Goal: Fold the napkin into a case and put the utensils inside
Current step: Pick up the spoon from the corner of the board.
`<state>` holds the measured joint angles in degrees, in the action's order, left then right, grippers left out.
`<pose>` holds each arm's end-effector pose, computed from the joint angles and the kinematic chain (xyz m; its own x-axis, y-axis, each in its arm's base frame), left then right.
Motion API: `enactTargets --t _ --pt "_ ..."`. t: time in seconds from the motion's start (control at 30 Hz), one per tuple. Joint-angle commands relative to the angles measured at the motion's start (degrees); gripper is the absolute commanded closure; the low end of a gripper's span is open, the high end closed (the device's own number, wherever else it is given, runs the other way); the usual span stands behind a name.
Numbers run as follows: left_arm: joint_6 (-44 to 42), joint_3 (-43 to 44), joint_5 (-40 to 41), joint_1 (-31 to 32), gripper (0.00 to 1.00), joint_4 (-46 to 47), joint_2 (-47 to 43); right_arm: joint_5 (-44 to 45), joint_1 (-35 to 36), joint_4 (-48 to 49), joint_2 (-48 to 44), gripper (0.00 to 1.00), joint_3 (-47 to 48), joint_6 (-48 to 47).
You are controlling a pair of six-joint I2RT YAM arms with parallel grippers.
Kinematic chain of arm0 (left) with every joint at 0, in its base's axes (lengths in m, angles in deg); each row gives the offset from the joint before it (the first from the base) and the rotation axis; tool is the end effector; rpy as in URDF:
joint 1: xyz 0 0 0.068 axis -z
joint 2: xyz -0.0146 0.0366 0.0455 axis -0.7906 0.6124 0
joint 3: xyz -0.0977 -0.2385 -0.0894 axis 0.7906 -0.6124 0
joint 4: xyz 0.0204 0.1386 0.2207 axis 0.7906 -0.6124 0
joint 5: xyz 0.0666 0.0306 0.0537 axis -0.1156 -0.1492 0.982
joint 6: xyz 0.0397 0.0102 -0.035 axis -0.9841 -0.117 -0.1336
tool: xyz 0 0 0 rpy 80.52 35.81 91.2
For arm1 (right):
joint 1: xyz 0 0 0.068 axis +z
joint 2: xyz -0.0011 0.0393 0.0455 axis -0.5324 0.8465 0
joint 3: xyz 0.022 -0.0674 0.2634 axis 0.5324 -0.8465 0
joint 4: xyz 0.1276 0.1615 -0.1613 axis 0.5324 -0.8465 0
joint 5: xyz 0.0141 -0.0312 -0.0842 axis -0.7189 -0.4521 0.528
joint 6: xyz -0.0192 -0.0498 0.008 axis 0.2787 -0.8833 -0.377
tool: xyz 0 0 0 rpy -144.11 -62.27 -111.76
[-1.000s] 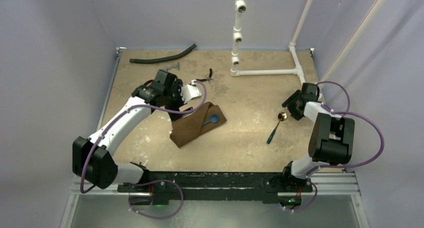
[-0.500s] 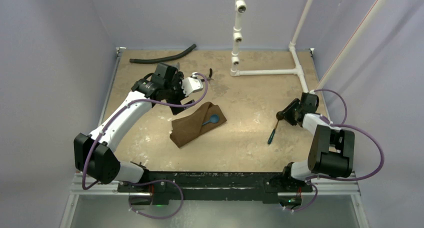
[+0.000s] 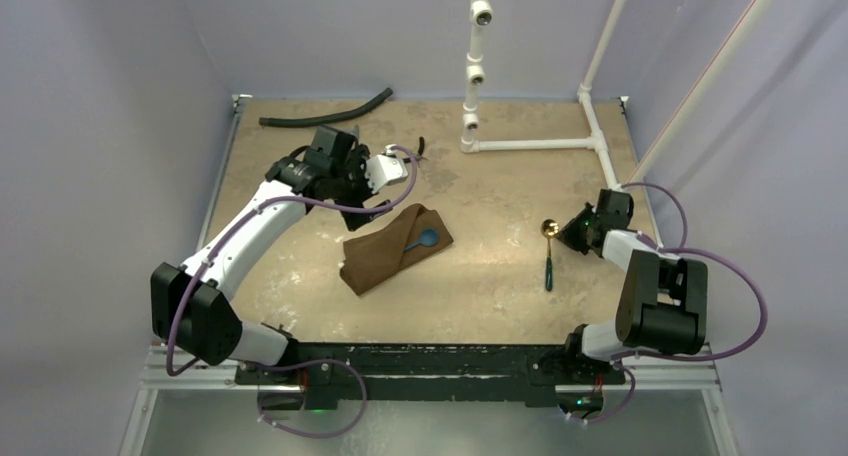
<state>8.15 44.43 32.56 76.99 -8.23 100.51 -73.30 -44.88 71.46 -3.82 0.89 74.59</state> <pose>0.2633 -0.1298 0.3086 -0.2526 0.7776 -0.5757 0.8624 0.4507 0.2304 0.2627 -0.0532 0.1522 -0.5003 0.7136 -0.4903 0.4975 0.7004 0.5118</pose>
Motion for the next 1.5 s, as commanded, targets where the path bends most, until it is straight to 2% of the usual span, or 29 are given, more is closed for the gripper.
enactTargets --t 0.0,0.07,0.1,0.13,0.17,0.23,0.33,0.47,0.6,0.7,0.77,0.8,0.93,1.07,1.17,1.33,1.47 --pt "2.7 3.4 -3.5 -0.1 0.01 0.8 1.3 -0.5 2.6 -2.9 -1.7 0.88 -0.7 -0.2" --pt "3.3 5.4 -4.1 0.0 0.01 -0.8 3.2 1.7 4.3 -4.9 -2.8 0.53 0.2 -0.8" --pt "3.6 6.1 -4.3 -0.1 0.02 -1.5 3.7 2.3 5.3 -6.5 -3.3 0.39 0.5 -1.1" --pt "4.0 6.2 -4.7 -0.1 0.02 -1.5 3.8 3.0 6.3 -7.7 -3.9 0.26 0.7 -1.6" --pt "4.3 5.8 -4.9 -0.1 0.01 -1.0 3.5 4.0 7.5 -8.8 -4.5 0.22 0.8 -1.9" --pt "4.8 4.6 -5.2 -0.1 0.01 0.5 2.6 4.8 9.4 -10.2 -5.6 0.21 0.1 -2.1" --pt "5.0 4.2 -5.2 -0.1 0.01 1.1 2.2 3.9 10.7 -11.0 -5.4 0.26 -1.7 -1.4" --pt "5.2 4.2 -5.3 -0.1 0.01 1.3 1.5 3.3 13.7 -13.2 -4.8 0.43 -2.0 0.3" --pt "5.1 3.8 -5.7 -0.1 0.01 1.3 0.6 5.2 17.8 -16.0 -3.6 0.51 -0.8 1.2" --pt "4.9 3.7 -5.9 -0.1 0.01 1.5 0.4 5.7 20.3 -16.4 -0.9 0.81 0.8 1.7" --pt "4.9 3.5 -6.1 0.0 0.02 1.5 0.3 7.0 23.0 -16.9 1.6 0.86 2.6 2.0" --pt "4.8 3.3 -6.2 -0.1 0.01 1.5 0.2 7.7 24.4 -17.3 3.1 0.84 3.6 2.1" --pt "4.6 2.8 -6.2 -0.1 0.01 1.6 -0.4 8.4 28.6 -19.5 7.0 0.57 8.7 1.6" --pt "4.1 1.3 -6.2 -0.1 0.01 1.9 -1.3 12.0 29.2 -25.3 2.8 0.34 11.5 0.1" --pt "3.7 0.9 -6.2 -0.1 0.01 1.8 -1.6 10.7 29.2 -29.8 -3.4 0.23 11.9 1.9" --pt "3.2 1.7 -6.7 -0.1 0.01 1.2 -1.4 6.0 29.1 -32.0 -15.0 0.25 7.2 12.8" --pt "3.1 1.2 -6.8 -0.1 0.02 1.4 -1.7 8.4 28.8 -33.6 -17.2 0.24 6.0 16.0"
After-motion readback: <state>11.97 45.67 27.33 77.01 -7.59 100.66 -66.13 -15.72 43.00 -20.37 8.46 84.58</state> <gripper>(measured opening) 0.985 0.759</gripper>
